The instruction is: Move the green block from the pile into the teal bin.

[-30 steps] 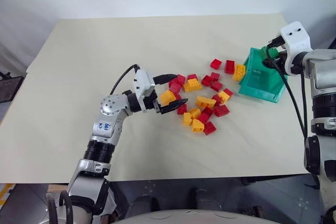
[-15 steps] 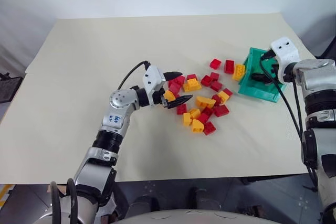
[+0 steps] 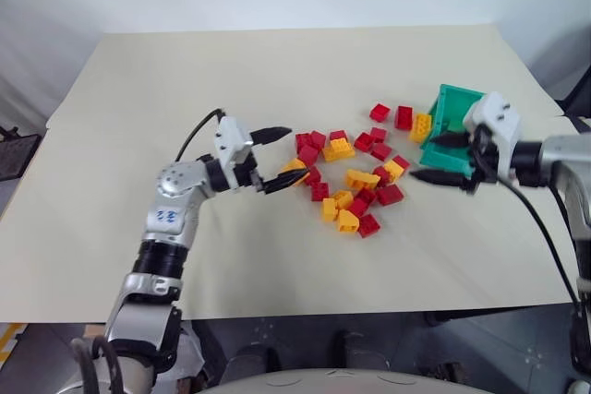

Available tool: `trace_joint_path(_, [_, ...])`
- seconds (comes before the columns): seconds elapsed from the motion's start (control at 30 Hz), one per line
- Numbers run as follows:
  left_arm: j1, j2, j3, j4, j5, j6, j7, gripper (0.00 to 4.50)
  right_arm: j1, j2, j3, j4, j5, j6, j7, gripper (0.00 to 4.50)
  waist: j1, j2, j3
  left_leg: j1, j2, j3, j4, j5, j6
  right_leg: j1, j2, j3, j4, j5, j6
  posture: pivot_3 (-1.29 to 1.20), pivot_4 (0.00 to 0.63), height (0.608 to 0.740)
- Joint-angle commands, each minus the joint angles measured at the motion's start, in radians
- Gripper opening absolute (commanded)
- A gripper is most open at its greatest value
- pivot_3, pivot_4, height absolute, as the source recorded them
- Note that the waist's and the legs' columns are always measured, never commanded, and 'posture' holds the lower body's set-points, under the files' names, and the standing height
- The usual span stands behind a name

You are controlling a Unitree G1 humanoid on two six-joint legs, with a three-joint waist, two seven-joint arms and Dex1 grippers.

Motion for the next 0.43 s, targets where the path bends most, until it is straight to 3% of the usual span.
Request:
trace_joint_path(0.03, [0.045, 0.054, 0.031, -0.086, -0.046, 0.023, -0.049, 4.50, 0.090, -0.003, -0.064, -0.133, 0.078, -0.089, 0.036, 4.44, 0.008, -0.001, 0.000, 0.000, 0.000, 0.000, 0.001, 0.000, 0.000, 0.000, 0.000, 0.001, 0.000, 0.000, 0.000, 0.00, 0.150, 0.740])
trace_joint_path(0.23, [0.218, 0.189, 0.119, -0.148, -0.065, 0.062, -0.062, 4.50, 0.326, 0.087, -0.102, -0.039, 0.106, -0.428, 0.119, 4.44, 0.016, -0.006, -0.001, 0.004, 0.001, -0.009, 0.006, -0.002, 0.000, 0.007, 0.001, 0.001, -0.001, 0.001, 0.000, 0.00, 0.150, 0.740])
trace_joint_path(0.43, [0.306, 0.259, 0.181, -0.187, -0.104, 0.076, -0.080, 4.50, 0.289, 0.057, -0.074, 0.109, 0.065, -0.547, 0.140, 4.44, 0.010, -0.004, 0.001, 0.004, 0.005, -0.008, 0.009, -0.003, 0.002, 0.008, -0.001, 0.002, 0.000, 0.002, 0.000, 0.00, 0.150, 0.740])
